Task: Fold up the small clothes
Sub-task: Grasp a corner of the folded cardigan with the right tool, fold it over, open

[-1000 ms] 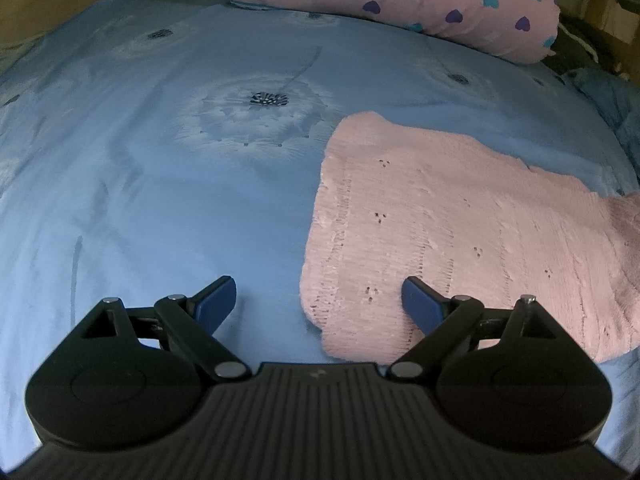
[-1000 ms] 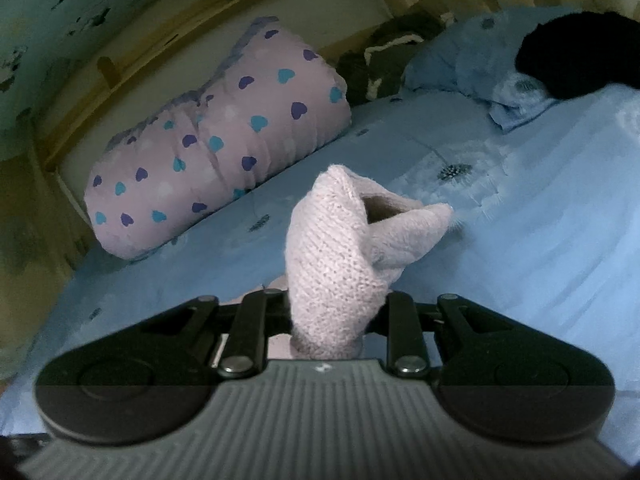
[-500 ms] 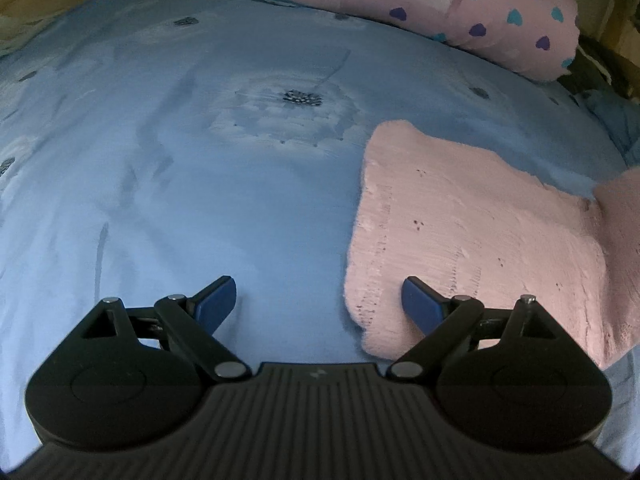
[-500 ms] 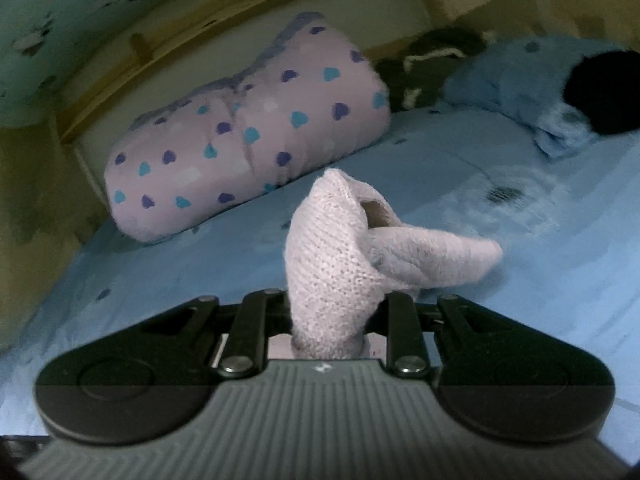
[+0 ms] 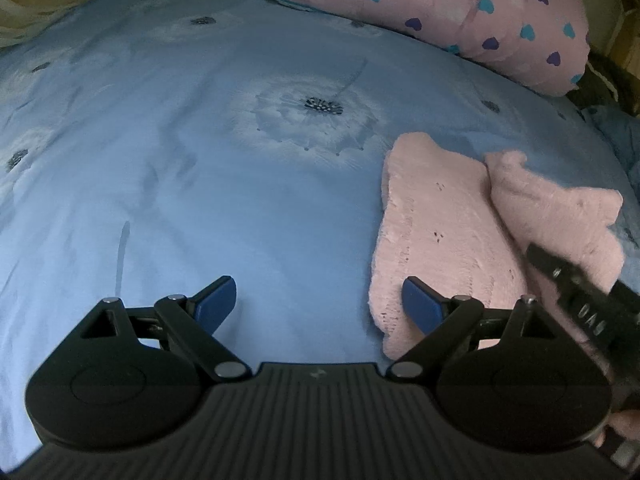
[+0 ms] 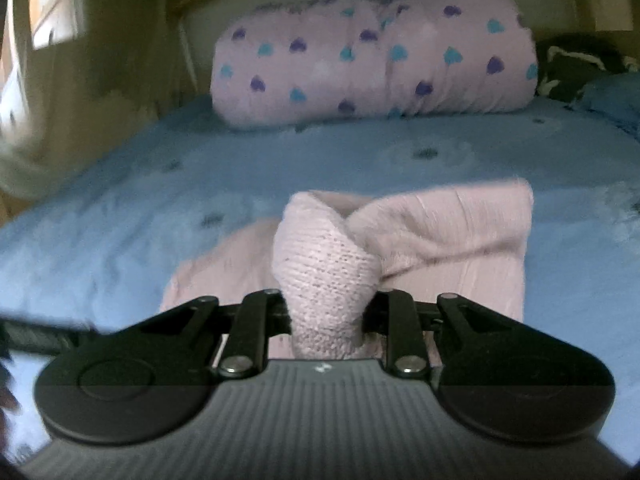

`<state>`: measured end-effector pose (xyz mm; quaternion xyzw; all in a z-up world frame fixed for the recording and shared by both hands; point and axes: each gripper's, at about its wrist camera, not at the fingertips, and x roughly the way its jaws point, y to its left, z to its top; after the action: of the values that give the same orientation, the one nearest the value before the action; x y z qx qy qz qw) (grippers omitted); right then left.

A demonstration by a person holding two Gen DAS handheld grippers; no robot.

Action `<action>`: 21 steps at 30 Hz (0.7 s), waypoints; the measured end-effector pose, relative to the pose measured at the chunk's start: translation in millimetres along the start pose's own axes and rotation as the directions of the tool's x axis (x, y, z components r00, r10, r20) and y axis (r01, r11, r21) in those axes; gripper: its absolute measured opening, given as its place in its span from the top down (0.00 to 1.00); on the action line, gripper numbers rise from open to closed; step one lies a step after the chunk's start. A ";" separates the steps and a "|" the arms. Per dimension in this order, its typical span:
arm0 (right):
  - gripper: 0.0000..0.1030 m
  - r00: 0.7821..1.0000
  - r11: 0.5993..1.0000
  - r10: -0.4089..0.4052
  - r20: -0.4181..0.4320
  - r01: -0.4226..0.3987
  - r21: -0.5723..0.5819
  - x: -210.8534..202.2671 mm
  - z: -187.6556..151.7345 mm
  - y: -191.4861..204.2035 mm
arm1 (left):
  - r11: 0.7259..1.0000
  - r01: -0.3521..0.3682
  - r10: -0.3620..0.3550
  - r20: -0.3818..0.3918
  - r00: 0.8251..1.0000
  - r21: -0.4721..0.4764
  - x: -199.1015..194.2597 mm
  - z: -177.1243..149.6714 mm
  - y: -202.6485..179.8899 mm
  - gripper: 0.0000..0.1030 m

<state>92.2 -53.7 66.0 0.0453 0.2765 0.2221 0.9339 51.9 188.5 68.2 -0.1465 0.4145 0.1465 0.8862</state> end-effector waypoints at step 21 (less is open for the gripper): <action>0.57 0.995 0.863 0.102 -0.020 -0.098 -0.495 4.6 -30.9 100.7 | 0.995 0.000 0.006 0.060 0.998 -0.097 -10.3 10.2 27.9 0.10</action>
<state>39.9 37.5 58.6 -0.1803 0.2045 0.3336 0.9025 42.0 216.5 78.6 -0.1842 0.3802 0.1722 0.8899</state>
